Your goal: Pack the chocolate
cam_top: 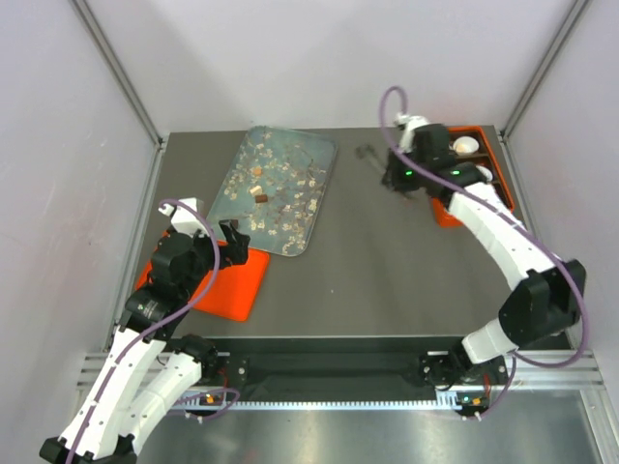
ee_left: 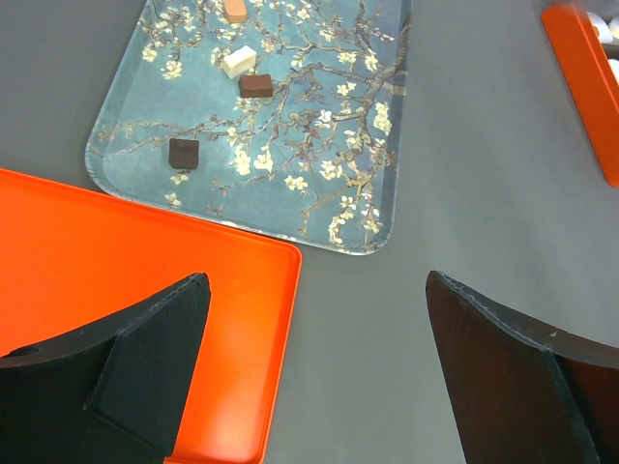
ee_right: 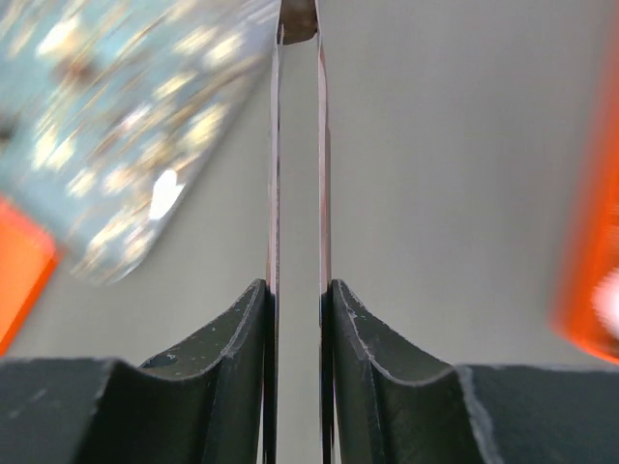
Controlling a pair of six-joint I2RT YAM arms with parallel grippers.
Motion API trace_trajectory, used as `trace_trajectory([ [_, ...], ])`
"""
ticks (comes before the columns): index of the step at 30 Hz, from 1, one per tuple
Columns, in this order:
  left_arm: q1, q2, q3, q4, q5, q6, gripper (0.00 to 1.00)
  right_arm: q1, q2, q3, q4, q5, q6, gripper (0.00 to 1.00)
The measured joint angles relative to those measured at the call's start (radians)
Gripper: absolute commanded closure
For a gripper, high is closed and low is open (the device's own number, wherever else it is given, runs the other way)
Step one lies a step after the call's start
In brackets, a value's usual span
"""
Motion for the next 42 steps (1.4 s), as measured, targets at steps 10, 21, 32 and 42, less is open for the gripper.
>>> trace_trajectory([
  [10, 0.0, 0.0, 0.0, 0.0, 0.001, 0.0, 0.02, -0.402, -0.048, 0.0, -0.034, 0.183, 0.003, 0.77],
  [21, 0.0, 0.0, 0.0, 0.0, 0.002, 0.0, 0.02, -0.578, 0.083, 0.002, -0.04, 0.24, 0.012, 0.76],
  [32, 0.0, 0.001, 0.0, 0.0, 0.001, 0.0, 0.02, -0.609, 0.185, 0.056, -0.031, 0.228, 0.01, 0.73],
  [42, 0.0, 0.001, 0.0, 0.0, 0.001, 0.0, 0.02, -0.619, 0.24, 0.08, -0.026, 0.215, 0.019, 0.71],
])
